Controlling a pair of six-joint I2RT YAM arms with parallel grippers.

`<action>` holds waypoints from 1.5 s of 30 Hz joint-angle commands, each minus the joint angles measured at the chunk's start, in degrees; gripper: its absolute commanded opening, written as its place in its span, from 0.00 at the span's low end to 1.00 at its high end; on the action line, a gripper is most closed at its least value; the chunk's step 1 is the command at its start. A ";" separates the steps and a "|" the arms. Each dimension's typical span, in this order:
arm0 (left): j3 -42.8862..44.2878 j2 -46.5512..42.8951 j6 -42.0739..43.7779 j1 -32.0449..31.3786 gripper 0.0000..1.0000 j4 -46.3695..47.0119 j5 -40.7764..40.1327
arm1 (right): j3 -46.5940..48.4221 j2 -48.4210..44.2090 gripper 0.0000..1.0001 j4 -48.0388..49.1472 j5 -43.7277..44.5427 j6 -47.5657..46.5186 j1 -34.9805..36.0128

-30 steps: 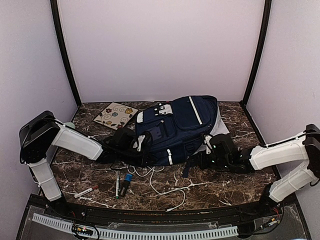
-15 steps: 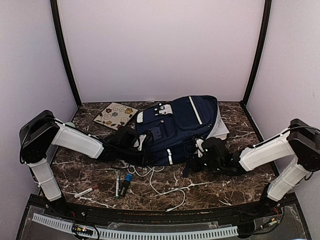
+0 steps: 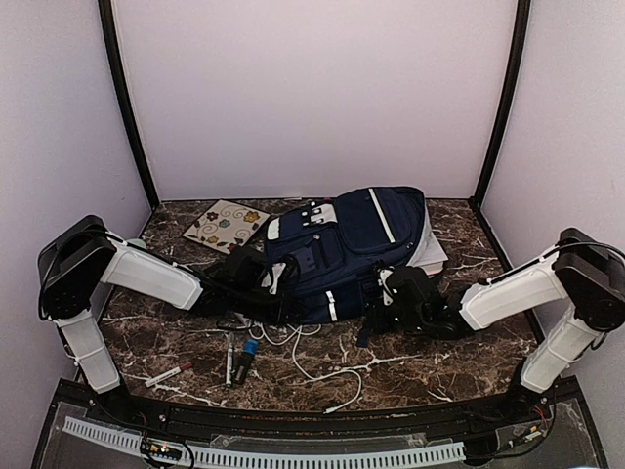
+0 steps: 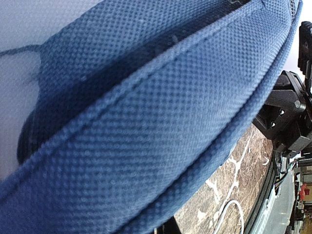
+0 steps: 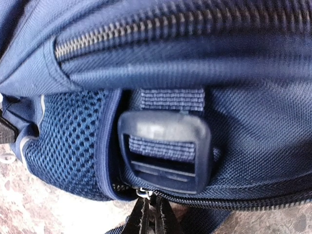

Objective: Pack the student bag
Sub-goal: Zip the student bag into the largest pocket of the bag.

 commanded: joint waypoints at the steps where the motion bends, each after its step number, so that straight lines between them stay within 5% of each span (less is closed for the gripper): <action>1: 1.65 -0.94 1.61 -0.82 0.00 1.87 0.42 | 2.57 2.09 0.12 0.73 2.07 -1.12 0.18; 10: 1.82 -0.61 1.66 -0.84 0.00 2.05 0.56 | 1.01 1.39 0.17 3.16 -7.94 -5.13 0.22; 19: 2.02 -0.57 1.79 -0.82 0.00 2.19 0.79 | 1.98 2.47 0.23 2.79 -6.95 -6.55 -0.03; 29: 2.08 -0.34 2.06 -0.81 0.00 2.50 1.32 | 2.35 1.44 0.00 0.51 -5.37 -6.90 -0.61; 45: 1.87 -0.32 1.92 -0.81 0.00 2.69 1.17 | 0.00 -4.62 0.00 -4.75 -2.54 -6.01 -1.75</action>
